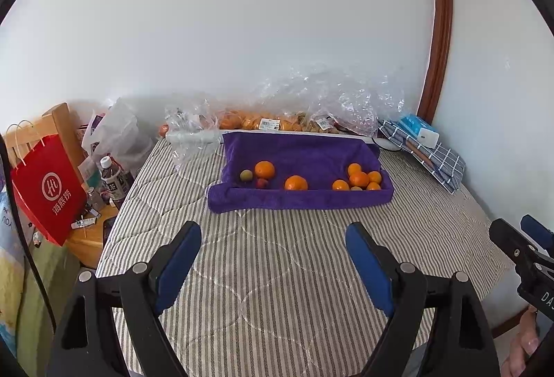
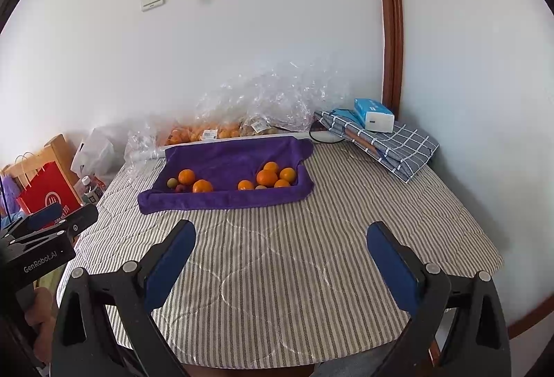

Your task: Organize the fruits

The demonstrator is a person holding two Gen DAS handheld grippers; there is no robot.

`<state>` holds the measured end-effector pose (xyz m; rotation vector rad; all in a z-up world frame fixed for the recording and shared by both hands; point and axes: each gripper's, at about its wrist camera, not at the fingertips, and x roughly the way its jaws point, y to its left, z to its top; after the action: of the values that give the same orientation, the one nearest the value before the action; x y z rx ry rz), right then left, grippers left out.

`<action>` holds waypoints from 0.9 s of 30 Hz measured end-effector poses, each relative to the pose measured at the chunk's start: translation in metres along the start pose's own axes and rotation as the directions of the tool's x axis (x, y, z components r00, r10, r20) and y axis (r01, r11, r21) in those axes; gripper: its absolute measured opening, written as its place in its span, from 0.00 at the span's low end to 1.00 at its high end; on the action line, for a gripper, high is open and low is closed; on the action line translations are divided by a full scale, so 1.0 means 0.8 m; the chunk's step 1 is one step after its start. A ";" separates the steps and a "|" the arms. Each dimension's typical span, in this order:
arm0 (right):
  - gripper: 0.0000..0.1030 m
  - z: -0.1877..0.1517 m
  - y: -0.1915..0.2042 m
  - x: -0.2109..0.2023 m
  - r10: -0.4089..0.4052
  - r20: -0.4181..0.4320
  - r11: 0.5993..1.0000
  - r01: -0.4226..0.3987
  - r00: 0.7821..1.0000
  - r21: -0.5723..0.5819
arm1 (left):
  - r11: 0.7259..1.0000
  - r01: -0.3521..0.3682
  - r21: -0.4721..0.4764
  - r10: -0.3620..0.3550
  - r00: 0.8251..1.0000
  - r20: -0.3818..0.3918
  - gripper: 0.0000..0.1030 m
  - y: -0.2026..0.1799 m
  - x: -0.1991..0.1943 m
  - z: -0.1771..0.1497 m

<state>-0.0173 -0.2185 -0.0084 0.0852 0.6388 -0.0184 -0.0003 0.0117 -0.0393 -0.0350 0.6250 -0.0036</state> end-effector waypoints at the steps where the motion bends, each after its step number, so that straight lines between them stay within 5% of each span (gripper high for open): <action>1: 0.95 0.000 -0.001 0.000 0.001 0.001 1.000 -0.001 1.000 0.003 | 1.000 0.002 -0.001 -0.002 1.000 0.001 0.82 0.000 0.000 0.000; 27: 0.95 0.000 0.002 -0.007 -0.001 0.010 1.000 0.001 1.000 0.004 | 1.000 -0.003 -0.021 0.003 1.000 0.010 0.83 -0.006 -0.007 0.000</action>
<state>-0.0218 -0.2169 -0.0046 0.0886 0.6292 -0.0210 -0.0048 0.0071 -0.0359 -0.0544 0.6151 0.0062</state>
